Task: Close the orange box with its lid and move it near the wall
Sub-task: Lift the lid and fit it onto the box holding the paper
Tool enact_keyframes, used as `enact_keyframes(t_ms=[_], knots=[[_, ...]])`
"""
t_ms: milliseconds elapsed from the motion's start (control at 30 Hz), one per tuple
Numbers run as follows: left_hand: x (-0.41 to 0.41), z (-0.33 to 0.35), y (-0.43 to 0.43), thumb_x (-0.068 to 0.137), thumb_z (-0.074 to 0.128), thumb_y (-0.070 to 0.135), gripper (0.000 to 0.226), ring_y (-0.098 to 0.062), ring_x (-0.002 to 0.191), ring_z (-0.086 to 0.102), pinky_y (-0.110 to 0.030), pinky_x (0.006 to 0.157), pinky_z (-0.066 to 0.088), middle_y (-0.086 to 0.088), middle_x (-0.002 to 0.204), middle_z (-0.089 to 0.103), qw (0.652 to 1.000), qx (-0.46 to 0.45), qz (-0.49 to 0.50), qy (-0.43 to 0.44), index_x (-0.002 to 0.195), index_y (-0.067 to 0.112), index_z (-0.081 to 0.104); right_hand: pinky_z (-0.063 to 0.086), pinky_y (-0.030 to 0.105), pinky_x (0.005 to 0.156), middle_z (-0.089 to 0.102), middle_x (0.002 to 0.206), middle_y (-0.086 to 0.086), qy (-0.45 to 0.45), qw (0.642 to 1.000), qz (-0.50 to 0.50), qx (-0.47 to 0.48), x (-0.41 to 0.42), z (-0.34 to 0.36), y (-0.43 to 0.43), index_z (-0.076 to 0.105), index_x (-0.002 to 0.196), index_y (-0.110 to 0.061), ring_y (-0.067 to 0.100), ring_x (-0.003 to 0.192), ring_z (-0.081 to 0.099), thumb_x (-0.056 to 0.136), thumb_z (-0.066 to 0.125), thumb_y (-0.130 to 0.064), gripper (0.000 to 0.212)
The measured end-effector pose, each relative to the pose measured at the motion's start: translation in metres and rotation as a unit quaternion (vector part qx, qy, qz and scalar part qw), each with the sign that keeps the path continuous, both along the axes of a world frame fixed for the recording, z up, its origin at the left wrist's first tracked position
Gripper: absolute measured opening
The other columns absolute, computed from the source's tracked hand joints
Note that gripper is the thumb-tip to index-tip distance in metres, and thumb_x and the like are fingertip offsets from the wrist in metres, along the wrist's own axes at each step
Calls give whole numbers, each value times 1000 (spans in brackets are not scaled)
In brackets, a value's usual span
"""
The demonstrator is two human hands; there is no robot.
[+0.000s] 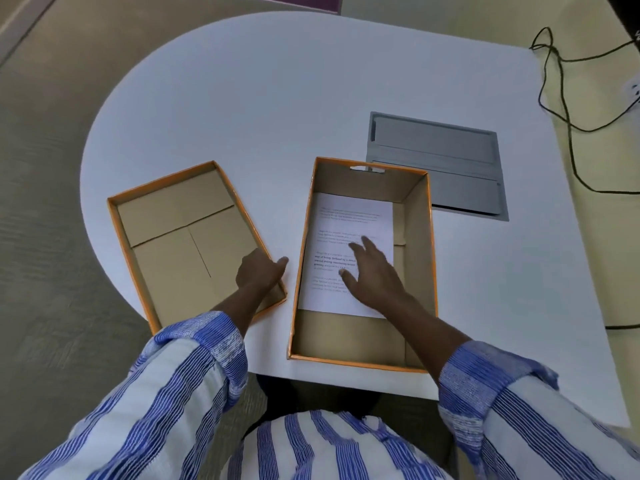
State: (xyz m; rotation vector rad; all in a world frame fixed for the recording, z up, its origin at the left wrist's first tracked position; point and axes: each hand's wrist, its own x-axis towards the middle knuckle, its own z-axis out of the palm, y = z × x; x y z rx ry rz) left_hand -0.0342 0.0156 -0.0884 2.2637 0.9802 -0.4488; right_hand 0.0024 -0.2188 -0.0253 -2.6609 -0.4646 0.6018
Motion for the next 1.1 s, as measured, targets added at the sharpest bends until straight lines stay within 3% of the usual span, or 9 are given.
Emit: enact_keyframes(t_ms=[167,333,500,600,833,1000,1100], knots=[[-2,-5,0,84,61,23,14,-25,75,56,-30,59,37,-9,93,66,1000,-2,-4,-25,89,12,55,28,48,120,3,170,15,91,992,25,-85,-21,-33,-2,21,159,-13,32,155,14,100,54,-40,73],[7,23,6,82,59,29,19,-23,65,50,-29,52,29,3,69,50,991,28,19,-127,79,12,50,28,49,121,-1,170,17,122,984,37,-124,-27,-45,-3,20,159,-13,33,155,11,100,53,-43,75],[33,84,9,82,57,30,23,-24,63,45,-31,55,29,-1,71,50,968,50,73,-234,78,10,46,28,49,121,7,169,17,140,985,10,-102,-20,-44,1,24,158,-13,35,154,16,99,54,-45,74],[47,127,11,82,57,27,24,-15,54,34,-32,50,23,3,64,40,944,39,108,-310,73,12,40,31,48,119,17,166,19,149,986,-14,-70,-12,-37,3,28,157,-10,35,151,25,98,56,-45,74],[60,213,-1,81,54,27,21,-8,51,35,-21,49,30,7,61,38,909,-17,65,-411,69,14,41,43,34,101,54,144,16,77,978,-118,153,21,18,31,53,141,-8,29,127,56,98,59,-43,56],[53,260,-35,87,55,23,26,-5,54,40,-16,52,38,-1,65,45,876,-44,0,-480,77,-1,49,49,38,99,63,128,5,126,914,-217,320,52,66,52,57,133,-17,25,119,59,98,50,-55,52],[44,292,-59,89,55,20,22,-4,53,42,-13,53,39,4,62,42,851,-33,-48,-522,74,7,46,52,44,96,62,103,-3,192,861,-248,400,66,85,58,57,112,-26,21,100,62,95,44,-68,47]])
